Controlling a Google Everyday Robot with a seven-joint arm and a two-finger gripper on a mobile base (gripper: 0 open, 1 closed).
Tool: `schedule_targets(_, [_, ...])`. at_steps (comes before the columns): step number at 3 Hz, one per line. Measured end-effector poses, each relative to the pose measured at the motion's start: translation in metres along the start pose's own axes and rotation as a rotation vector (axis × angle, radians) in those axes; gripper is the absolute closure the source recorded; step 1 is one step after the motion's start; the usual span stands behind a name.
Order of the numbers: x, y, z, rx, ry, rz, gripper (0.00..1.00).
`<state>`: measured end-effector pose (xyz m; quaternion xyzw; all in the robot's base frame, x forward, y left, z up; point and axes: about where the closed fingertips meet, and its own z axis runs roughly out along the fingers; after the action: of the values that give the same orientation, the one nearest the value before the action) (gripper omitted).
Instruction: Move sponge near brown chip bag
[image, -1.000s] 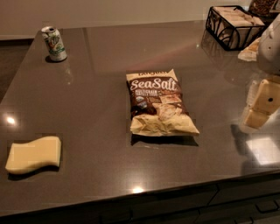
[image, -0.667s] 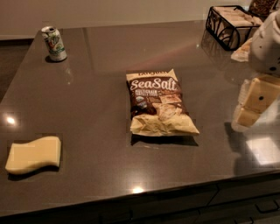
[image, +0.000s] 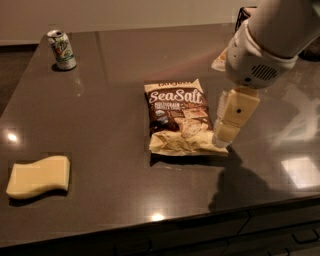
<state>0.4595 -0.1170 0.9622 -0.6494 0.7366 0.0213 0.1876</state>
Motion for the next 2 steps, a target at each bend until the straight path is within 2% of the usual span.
schedule_targets(1, [-0.053, 0.012, 0.023, -0.023, -0.036, -0.083, 0.00])
schedule_targets(2, [-0.106, 0.038, 0.050, -0.062, -0.055, -0.176, 0.00])
